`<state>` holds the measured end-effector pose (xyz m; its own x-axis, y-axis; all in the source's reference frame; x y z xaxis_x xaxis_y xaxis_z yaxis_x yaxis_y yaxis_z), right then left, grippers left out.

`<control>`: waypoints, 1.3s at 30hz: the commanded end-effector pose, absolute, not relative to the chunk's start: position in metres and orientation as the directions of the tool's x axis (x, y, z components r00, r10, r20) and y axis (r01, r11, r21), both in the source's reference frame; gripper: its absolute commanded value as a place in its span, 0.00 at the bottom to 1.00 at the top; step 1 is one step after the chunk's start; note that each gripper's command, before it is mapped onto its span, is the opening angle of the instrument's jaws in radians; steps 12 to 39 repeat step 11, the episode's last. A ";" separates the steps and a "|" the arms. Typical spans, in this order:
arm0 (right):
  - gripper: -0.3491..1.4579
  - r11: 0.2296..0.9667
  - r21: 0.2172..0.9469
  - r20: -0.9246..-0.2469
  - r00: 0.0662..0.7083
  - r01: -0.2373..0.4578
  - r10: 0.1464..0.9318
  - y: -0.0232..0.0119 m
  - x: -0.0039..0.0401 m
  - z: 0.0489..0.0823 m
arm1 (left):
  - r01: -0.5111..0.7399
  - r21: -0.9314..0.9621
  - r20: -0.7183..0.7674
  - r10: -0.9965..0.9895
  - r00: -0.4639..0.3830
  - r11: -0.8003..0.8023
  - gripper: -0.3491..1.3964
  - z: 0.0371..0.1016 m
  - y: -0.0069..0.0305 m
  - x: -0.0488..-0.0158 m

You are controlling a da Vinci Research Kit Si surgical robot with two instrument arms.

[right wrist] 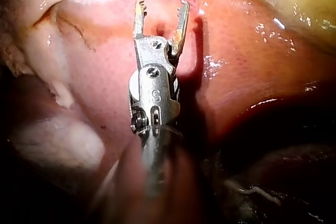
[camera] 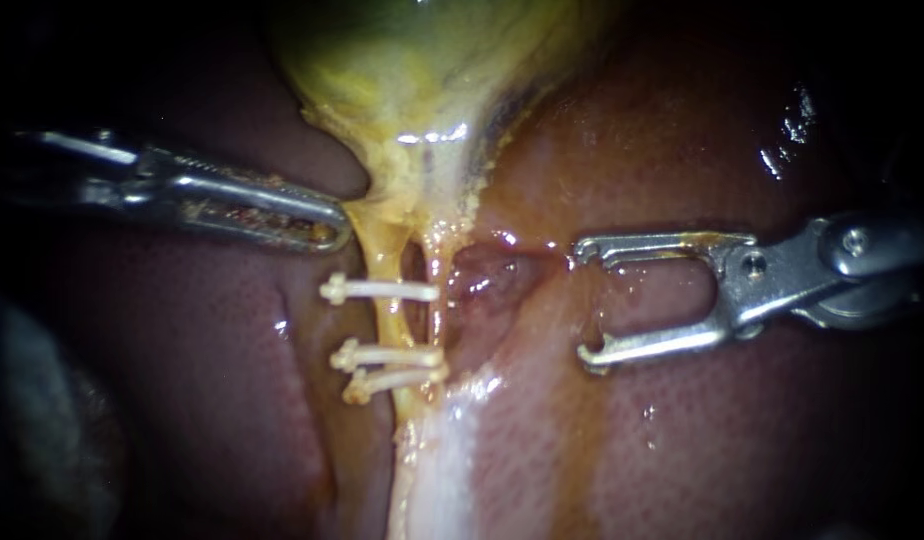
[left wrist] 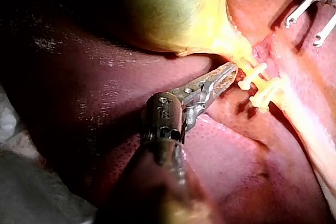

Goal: Going back third clip left tube

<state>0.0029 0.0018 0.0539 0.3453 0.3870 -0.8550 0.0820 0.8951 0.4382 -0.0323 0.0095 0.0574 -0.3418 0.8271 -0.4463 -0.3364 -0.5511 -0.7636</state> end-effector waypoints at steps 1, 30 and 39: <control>0.47 0.895 0.438 -0.855 0.345 0.082 0.387 0.0018 0.0029 0.0539 | -0.338 -0.763 -0.444 0.827 -0.346 -0.551 0.00 0.0575 0.0094 -0.0324; 0.47 0.895 0.438 -0.855 0.345 0.083 0.387 0.0018 0.0027 0.0538 | -0.335 -0.764 -0.444 0.826 -0.347 -0.552 0.00 0.0576 0.0094 -0.0324; 0.47 0.895 0.438 -0.855 0.345 0.083 0.387 0.0018 0.0027 0.0538 | -0.335 -0.764 -0.444 0.826 -0.347 -0.552 0.00 0.0576 0.0094 -0.0324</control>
